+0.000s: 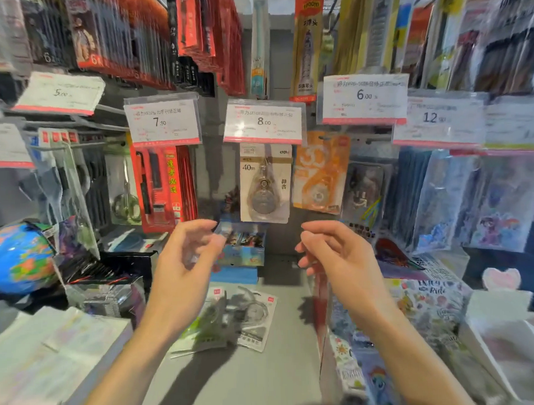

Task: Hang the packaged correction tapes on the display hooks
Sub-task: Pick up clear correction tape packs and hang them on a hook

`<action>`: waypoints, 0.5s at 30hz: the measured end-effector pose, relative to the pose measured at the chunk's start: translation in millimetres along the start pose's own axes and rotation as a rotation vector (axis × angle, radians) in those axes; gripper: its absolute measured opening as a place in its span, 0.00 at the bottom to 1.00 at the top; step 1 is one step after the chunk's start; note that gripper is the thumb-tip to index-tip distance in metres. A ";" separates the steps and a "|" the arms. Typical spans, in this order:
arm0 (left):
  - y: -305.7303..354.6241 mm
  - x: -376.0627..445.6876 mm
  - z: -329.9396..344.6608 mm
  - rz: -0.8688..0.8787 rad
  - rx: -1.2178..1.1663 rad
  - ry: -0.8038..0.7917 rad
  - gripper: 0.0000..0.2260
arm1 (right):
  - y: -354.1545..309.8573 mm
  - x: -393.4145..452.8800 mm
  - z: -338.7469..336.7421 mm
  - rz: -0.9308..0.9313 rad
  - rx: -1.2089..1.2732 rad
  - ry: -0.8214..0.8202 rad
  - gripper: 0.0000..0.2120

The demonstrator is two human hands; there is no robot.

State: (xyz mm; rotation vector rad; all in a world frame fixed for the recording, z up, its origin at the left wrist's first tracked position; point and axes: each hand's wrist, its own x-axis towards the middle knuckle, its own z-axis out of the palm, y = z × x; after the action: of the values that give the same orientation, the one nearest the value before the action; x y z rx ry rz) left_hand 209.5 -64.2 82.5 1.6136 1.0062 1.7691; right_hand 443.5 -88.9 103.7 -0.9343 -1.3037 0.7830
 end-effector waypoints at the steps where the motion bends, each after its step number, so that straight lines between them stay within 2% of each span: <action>1: -1.0 -7.7 -3.8 -0.015 -0.012 0.003 0.08 | 1.4 -6.4 1.9 0.014 0.002 -0.009 0.04; 8: -19.0 -37.1 -37.7 -0.108 -0.050 0.021 0.07 | 8.8 -39.8 22.2 0.089 -0.002 0.022 0.04; 12: -33.1 -35.2 -68.5 -0.140 -0.109 0.013 0.12 | 19.0 -52.7 49.0 0.109 -0.034 0.061 0.04; 15: -42.1 -26.6 -98.1 -0.152 -0.175 -0.034 0.09 | 31.1 -61.0 78.1 0.143 -0.064 0.126 0.04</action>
State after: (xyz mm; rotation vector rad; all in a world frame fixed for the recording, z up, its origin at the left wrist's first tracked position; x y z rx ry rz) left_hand 112.5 -77.7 32.2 1.4172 0.9068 1.6725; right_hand 359.8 -120.2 50.8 -1.1195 -1.1674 0.7828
